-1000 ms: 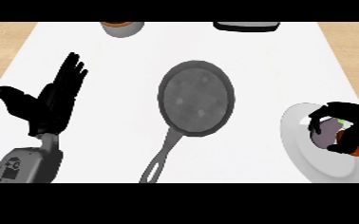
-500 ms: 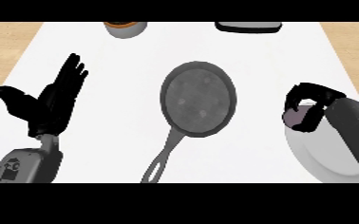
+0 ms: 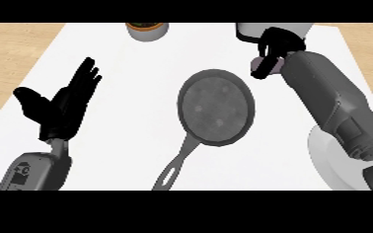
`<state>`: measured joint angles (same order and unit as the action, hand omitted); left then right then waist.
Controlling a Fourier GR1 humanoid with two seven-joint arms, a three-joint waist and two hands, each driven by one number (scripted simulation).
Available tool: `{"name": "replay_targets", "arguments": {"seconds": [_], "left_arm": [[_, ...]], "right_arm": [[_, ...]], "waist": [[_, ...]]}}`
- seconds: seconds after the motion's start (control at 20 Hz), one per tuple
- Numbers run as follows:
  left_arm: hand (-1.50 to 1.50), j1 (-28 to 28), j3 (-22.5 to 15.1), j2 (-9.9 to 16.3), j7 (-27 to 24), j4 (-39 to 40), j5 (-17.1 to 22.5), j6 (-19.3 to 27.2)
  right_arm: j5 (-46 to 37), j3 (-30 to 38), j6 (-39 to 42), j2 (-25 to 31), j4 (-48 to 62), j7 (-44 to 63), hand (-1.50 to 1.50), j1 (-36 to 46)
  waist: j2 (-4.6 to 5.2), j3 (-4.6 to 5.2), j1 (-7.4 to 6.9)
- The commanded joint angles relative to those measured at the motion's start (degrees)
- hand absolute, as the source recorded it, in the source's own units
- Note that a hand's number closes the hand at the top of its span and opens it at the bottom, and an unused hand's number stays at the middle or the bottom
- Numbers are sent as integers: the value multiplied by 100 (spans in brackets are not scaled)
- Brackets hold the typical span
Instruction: Pick the eggplant from the plate and place it in the pan
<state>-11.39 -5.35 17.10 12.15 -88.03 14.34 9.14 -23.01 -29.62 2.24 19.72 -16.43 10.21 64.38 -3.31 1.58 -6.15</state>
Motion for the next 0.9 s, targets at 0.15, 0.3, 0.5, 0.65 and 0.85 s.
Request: {"name": "replay_targets", "arguments": {"seconds": [0.15,0.3,0.5,0.65,0.85], "left_arm": [[0,-69,-136,-29,41,88,-57,-65],[0,-135,-191,-120,14,78,-95,-10],[0,-309,-87,-56,0,212,-94,-34],[0,-312,-141,-171,37,81,-64,14],[0,-428,-52,-131,88,182,-69,38]], "right_arm": [[-781,-452,-1323,-1103,-43,2713,150,1600],[-1080,-646,-1582,-1823,127,4109,150,2140],[-1349,-909,-1749,-1951,82,5852,150,2745],[-1490,-1139,-1708,-1961,-16,6836,150,2838],[-1612,-1368,-1792,-1966,-357,7405,150,2689]], "waist": [[31,-25,-144],[112,-62,-73],[229,-92,-47],[288,-108,-160],[289,-127,26]]}}
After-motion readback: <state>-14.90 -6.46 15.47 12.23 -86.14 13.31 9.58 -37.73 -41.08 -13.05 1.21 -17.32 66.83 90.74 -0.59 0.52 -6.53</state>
